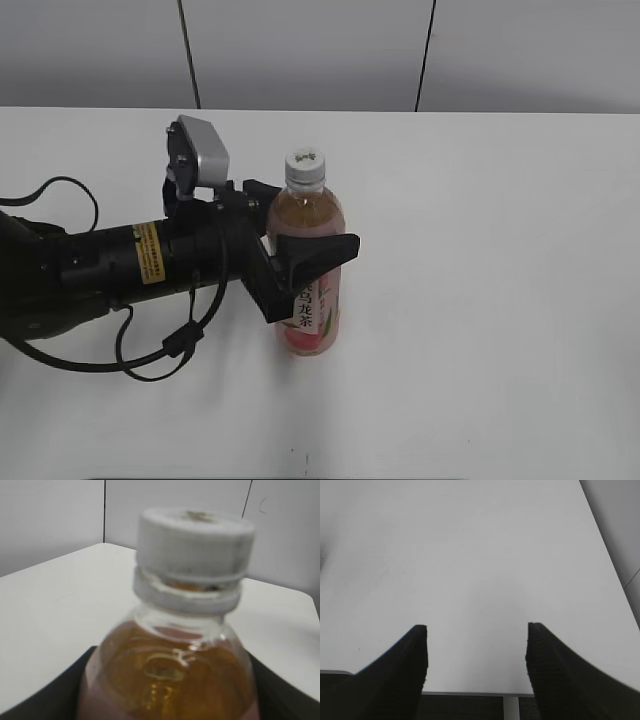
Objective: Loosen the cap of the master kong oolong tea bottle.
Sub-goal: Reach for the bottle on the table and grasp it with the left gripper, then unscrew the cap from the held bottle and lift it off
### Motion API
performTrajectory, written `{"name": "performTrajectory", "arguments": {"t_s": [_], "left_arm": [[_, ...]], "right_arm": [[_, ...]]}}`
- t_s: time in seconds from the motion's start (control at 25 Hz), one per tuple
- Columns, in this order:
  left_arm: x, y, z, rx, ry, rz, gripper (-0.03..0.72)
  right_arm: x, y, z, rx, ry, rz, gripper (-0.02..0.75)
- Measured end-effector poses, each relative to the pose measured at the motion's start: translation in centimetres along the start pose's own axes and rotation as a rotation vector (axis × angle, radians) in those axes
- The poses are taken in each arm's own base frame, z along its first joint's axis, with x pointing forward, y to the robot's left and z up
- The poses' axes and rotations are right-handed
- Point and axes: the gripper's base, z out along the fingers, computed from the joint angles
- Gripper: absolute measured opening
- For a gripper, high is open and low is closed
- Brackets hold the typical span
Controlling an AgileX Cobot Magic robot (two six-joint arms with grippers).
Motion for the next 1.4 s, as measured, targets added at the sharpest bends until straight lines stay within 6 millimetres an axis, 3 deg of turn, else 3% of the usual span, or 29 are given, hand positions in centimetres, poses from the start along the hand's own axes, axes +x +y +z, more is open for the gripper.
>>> {"name": "performTrajectory", "arguments": {"t_s": [1.4], "left_arm": [[0.00,-0.08,0.01,0.008,0.000,0.004,0.455]], "right_arm": [[-0.11,0.02,0.07,-0.005,0.004,0.004,0.473]]}}
